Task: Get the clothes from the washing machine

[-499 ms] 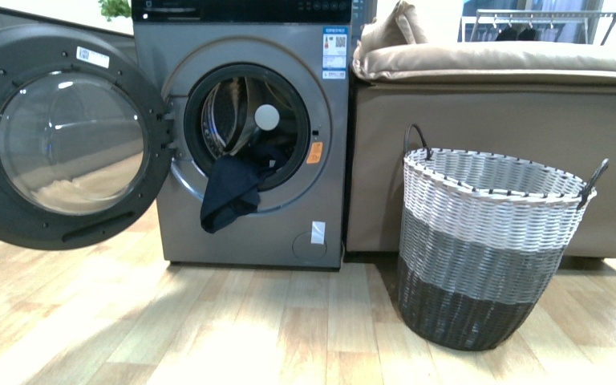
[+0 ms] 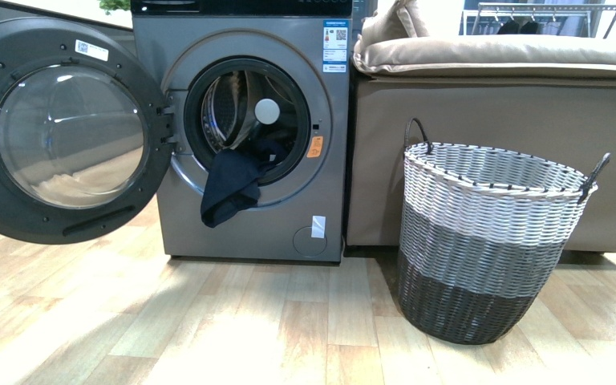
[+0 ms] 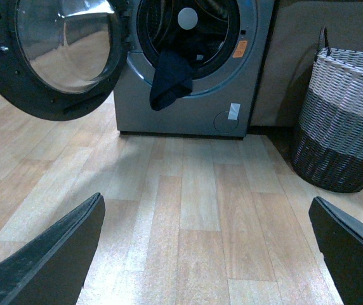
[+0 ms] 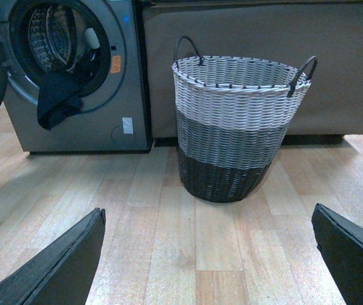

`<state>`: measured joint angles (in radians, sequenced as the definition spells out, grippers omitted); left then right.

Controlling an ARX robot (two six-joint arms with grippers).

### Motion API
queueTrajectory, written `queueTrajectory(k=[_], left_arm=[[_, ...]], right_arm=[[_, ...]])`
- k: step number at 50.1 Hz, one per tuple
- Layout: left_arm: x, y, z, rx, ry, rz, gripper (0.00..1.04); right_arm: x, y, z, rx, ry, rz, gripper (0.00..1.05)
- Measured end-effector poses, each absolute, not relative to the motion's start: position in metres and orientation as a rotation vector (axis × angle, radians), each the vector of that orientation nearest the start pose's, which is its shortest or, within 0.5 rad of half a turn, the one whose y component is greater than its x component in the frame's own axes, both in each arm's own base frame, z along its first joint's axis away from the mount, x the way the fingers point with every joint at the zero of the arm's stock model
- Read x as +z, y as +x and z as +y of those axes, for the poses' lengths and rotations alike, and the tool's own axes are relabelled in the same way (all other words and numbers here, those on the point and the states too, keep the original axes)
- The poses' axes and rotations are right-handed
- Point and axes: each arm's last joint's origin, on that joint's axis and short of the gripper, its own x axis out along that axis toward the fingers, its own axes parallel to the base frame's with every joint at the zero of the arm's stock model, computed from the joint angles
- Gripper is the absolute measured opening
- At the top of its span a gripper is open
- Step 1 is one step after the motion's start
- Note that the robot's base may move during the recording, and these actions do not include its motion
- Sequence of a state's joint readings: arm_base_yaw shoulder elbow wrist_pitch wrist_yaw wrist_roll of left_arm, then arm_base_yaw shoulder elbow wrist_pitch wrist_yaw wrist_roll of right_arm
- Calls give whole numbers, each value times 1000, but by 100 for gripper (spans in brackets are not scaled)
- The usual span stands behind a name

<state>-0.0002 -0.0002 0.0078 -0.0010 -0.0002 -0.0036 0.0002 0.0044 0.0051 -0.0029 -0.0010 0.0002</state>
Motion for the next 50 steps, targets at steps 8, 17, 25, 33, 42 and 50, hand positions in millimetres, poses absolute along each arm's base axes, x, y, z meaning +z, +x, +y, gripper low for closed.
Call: queueTrajectory(k=[8, 17, 25, 33, 42, 50], left_arm=[[166, 97, 0, 0, -4, -6, 98], [166, 97, 0, 0, -4, -7, 98], [166, 97, 0, 0, -4, -6, 98], [166, 97, 0, 1, -4, -7, 98], [166, 97, 0, 0, -4, -6, 98], [166, 97, 0, 1, -4, -6, 98]], right_arm=[[165, 98, 0, 1, 0, 2, 97], [165, 98, 0, 1, 0, 2, 97], [165, 98, 0, 1, 0, 2, 97], [165, 98, 0, -1, 0, 2, 97], [165, 98, 0, 1, 0, 2, 97], [165, 98, 0, 2, 0, 2, 97]])
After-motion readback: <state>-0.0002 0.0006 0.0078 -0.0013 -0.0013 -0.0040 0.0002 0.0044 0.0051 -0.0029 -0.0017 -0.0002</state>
